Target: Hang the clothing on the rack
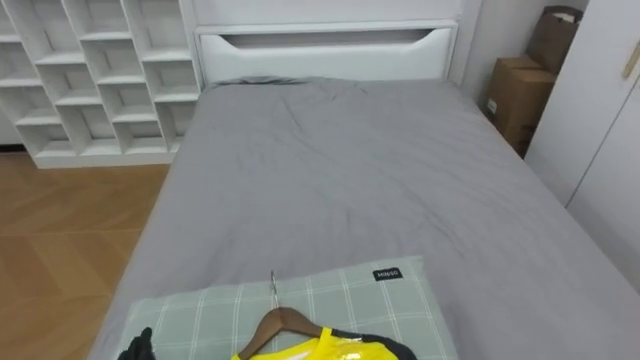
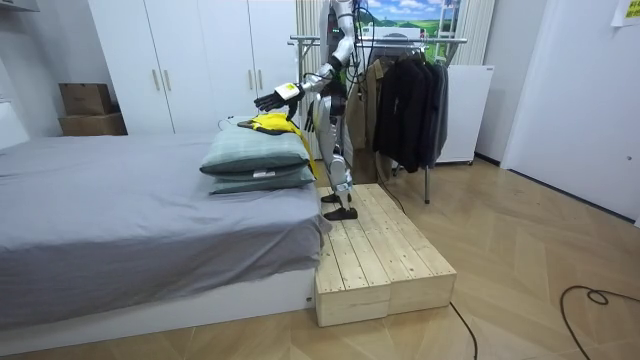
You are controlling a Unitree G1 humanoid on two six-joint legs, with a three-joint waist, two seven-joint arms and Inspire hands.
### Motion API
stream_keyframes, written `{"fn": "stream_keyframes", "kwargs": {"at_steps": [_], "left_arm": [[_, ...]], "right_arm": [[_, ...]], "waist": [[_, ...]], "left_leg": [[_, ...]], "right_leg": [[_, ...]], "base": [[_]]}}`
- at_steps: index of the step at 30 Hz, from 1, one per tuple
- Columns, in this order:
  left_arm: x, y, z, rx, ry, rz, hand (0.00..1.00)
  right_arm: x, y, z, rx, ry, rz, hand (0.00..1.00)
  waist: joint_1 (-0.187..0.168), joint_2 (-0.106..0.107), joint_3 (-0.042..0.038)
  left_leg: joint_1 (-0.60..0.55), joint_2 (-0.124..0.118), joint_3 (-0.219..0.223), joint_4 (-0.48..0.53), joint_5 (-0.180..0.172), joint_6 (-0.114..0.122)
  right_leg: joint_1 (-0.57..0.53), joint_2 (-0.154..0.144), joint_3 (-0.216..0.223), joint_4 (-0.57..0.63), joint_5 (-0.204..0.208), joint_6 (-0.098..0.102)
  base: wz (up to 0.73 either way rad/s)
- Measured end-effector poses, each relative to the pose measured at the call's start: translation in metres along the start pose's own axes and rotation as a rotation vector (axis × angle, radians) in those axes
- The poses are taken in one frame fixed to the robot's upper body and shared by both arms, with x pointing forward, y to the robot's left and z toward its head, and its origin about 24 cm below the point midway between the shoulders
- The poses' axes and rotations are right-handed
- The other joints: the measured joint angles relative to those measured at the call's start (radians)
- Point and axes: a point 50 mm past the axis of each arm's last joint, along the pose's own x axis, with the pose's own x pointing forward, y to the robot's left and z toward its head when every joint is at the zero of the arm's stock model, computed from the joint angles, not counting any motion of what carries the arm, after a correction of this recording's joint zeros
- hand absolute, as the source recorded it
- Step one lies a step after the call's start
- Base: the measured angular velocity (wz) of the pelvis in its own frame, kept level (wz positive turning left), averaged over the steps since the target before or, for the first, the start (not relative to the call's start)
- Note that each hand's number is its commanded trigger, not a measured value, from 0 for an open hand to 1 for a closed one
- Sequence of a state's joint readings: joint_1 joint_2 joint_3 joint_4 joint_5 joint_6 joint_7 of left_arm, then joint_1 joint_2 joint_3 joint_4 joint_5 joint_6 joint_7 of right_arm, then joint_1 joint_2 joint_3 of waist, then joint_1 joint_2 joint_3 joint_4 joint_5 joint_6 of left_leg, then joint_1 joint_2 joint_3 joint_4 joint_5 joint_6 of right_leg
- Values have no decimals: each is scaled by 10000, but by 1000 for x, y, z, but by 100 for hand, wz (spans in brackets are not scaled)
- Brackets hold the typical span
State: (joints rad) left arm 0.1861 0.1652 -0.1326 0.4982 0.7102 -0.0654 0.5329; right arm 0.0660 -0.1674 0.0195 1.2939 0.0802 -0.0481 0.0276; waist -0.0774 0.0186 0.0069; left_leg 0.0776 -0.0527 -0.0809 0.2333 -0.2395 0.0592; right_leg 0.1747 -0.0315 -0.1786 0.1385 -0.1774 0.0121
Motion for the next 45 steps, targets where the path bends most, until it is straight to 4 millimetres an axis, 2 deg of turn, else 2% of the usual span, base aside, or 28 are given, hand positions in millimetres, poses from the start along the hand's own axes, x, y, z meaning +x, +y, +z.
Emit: {"fn": "stream_keyframes", "kwargs": {"at_steps": [5, 12, 19, 22, 26, 29, 38, 45], "left_arm": [[11, 7, 19, 173, -1146, 34, 0], [13, 6, 21, 275, -1218, -297, 0], [17, 9, 24, 296, -1348, -180, 0], [22, 12, 29, 317, -1530, -24, 0], [24, 13, 30, 325, -1556, 27, 0], [25, 14, 31, 311, -1596, 72, 0], [30, 10, 19, 211, -975, -243, 0], [30, 11, 7, -240, -249, -187, 0]], "right_arm": [[1, -1, 5, -335, -166, 51, 0], [1, -1, 6, -409, -207, 89, 0], [1, -1, 7, -432, -221, 96, 0], [1, -1, 7, -448, -219, 97, 0], [1, -3, 7, -448, -224, 62, 0], [1, -4, 7, -467, -220, 89, 0], [1, -5, 8, -568, -281, 58, 0], [1, -2, 10, -599, -403, 103, 0]], "waist": [[-40, 60, 5], [-89, -8, 48], [-109, -5, 45], [-125, 49, 10], [-273, 188, -81], [-305, 214, -81], [-266, 253, -44], [-268, 118, 17]], "left_leg": [[62, 4, 67, -112, 32, 19], [117, 39, 133, -124, 32, 19], [121, 35, 172, -129, 31, 19], [119, 41, 202, -160, 30, 17], [148, 42, 228, -190, 30, 18], [150, 53, 251, -186, 31, 17], [227, 62, 375, -285, 31, 19], [305, 64, 401, -278, 36, 28]], "right_leg": [[-6, -5, 73, -39, 0, 0], [-13, -2, 113, -56, -1, 1], [-14, -2, 131, -48, 0, 1], [-12, 4, 142, -41, 0, 0], [-6, 3, 161, -41, 0, 0], [-8, 12, 197, -41, 0, 0], [-36, 26, 400, -40, 1, -2], [-11, 15, 422, -43, 0, -1]], "base": [[-5], [-1], [0], [-1], [-1], [-2], [-5], [0]]}}
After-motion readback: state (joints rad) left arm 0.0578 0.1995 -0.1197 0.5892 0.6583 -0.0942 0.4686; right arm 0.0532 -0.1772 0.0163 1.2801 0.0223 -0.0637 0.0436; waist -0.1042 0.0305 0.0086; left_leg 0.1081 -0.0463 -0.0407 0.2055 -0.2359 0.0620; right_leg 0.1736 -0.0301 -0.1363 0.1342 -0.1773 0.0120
